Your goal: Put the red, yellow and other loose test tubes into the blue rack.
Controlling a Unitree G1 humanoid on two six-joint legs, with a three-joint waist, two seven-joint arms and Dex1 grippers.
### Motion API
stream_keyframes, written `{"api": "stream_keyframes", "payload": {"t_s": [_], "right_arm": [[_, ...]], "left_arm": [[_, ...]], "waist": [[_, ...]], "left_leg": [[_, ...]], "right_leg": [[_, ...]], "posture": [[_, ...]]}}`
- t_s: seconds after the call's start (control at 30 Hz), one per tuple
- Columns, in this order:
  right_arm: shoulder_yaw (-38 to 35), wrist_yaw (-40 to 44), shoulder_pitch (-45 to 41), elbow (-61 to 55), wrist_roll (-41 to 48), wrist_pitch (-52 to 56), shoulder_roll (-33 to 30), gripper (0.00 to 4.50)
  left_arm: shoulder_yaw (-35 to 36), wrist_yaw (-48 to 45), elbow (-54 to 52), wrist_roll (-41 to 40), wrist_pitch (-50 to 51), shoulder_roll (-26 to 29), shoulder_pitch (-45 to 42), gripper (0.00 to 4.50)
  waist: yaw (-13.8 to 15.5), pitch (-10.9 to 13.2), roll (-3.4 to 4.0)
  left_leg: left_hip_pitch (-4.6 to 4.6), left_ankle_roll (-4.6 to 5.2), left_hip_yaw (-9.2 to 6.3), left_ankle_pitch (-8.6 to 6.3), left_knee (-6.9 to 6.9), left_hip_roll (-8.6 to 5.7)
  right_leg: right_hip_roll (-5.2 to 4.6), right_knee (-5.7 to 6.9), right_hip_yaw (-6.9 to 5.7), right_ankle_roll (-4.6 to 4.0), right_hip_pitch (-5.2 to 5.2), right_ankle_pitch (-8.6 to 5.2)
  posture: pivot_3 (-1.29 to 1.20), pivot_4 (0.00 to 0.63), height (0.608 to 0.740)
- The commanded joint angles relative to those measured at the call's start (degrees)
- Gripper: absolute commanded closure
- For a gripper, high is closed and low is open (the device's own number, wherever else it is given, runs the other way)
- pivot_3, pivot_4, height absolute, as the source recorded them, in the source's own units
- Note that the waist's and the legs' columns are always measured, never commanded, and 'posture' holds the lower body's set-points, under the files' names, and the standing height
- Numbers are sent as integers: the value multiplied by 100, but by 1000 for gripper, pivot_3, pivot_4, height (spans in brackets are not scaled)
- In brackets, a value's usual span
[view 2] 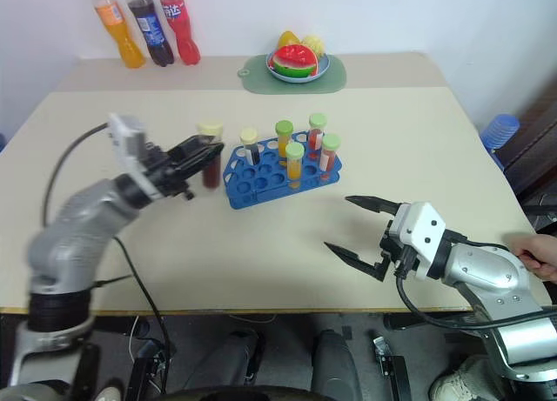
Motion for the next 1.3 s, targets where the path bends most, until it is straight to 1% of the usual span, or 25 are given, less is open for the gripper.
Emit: {"api": "stream_keyframes", "payload": {"t_s": [0.03, 0.17, 0.2, 0.23, 0.4, 0.6, 0.87, 0.97, 1.03, 1.07, 1.1, 1.13, 1.27, 1.3], "right_arm": [[-390, -5, 181, -237, 140, 37, -74, 0], [-607, -11, 404, -425, 205, 157, -105, 0], [-673, -13, 492, -518, 231, 200, -118, 0], [-760, -27, 587, -617, 278, 268, -123, 0], [-1076, -66, 866, -852, 329, 408, -133, 0], [-1214, -118, 947, -961, 372, 521, -122, 0], [-1225, -179, 923, -1000, 349, 574, -115, 0], [-1247, -209, 950, -1032, 336, 577, -112, 0], [-1258, -236, 969, -1054, 334, 586, -99, 0], [-1263, -252, 978, -1062, 329, 585, -89, 0], [-1266, -286, 986, -1072, 336, 593, -64, 0], [-1267, -311, 991, -1079, 343, 597, -48, 0], [-1173, -515, 962, -1093, 338, 627, 74, 0], [-1123, -569, 937, -1081, 314, 617, 117, 0]], "left_arm": [[-438, 14, 620, 1017, -1776, -513, -137, 3690], [-756, 40, 1640, 1548, -2730, -1026, -224, 3690], [-806, 65, 1827, 1655, -2915, -1126, -229, 3690], [-837, 139, 1992, 1774, -3090, -1215, -235, 3690], [-931, 293, 2654, 2211, -3819, -1358, -141, 3690], [-896, 390, 3272, 2273, -4164, -1557, -254, 3690], [-794, 454, 4188, 2242, -4449, -1718, -670, 3690], [-813, 340, 4384, 2190, -4549, -1777, -741, 3690], [-831, -12, 4357, 1913, -4373, -1828, -704, 3690], [-852, -456, 4190, 1536, -4092, -1859, -628, 3190], [-846, -550, 4078, 1432, -4027, -1884, -579, 2630], [-828, -589, 3998, 1389, -3991, -1900, -548, 2245], [-748, -506, 3512, 1397, -3676, -1853, -382, 248], [-730, -517, 3313, 1348, -3424, -1781, -315, 248]], "waist": [[-10, 0, 0], [-9, 0, 1], [-8, 0, 1], [-7, 0, 1], [-7, -1, 2], [0, -4, 6], [2, -6, 8], [24, -6, 8], [25, -6, 8], [27, -6, 8], [25, -6, 8], [17, -6, 9], [-6, -4, 6], [-6, -4, 6]], "left_leg": [[-1, 7, -1, -6, 3, 0], [-1, 16, 2, -16, 9, 1], [-2, 41, 4, -30, 15, 2], [-3, 42, 4, -31, 20, 2], [1, 54, 2, -39, 43, 1], [10, 57, 1, -40, 50, 0], [12, 61, -1, -42, 51, -1], [12, 60, -2, -42, 56, -5], [12, 60, -2, -42, 57, -6], [12, 60, -3, -42, 57, -6], [12, 60, -4, -42, 57, -6], [11, 61, -4, -42, 57, -6], [7, 65, -7, -45, 56, -6], [7, 65, -7, -44, 56, -5]], "right_leg": [[-1, -2, 4, 12, -1, 7], [0, -2, 15, 17, -7, 8], [3, 0, 15, 18, -6, 9], [3, 2, 15, 20, -6, 10], [4, 2, 15, 33, 11, 17], [4, 1, 14, 36, 24, 18], [4, 1, 14, 41, 26, 18], [4, 1, 13, 45, 32, 21], [3, 0, 13, 47, 34, 22], [3, 0, 13, 47, 34, 22], [3, 0, 13, 47, 34, 22], [3, 0, 12, 47, 33, 22], [3, -1, 13, 48, 27, 21], [3, -1, 13, 48, 26, 21]], "posture": [[0, 150, 740], [0, 150, 740], [0, 150, 740], [0, 150, 740], [0, 150, 740], [0, 150, 740], [0, 150, 740], [0, 150, 740], [0, 150, 740], [0, 150, 740], [0, 150, 740], [0, 150, 740], [0, 150, 740], [0, 150, 740]]}}
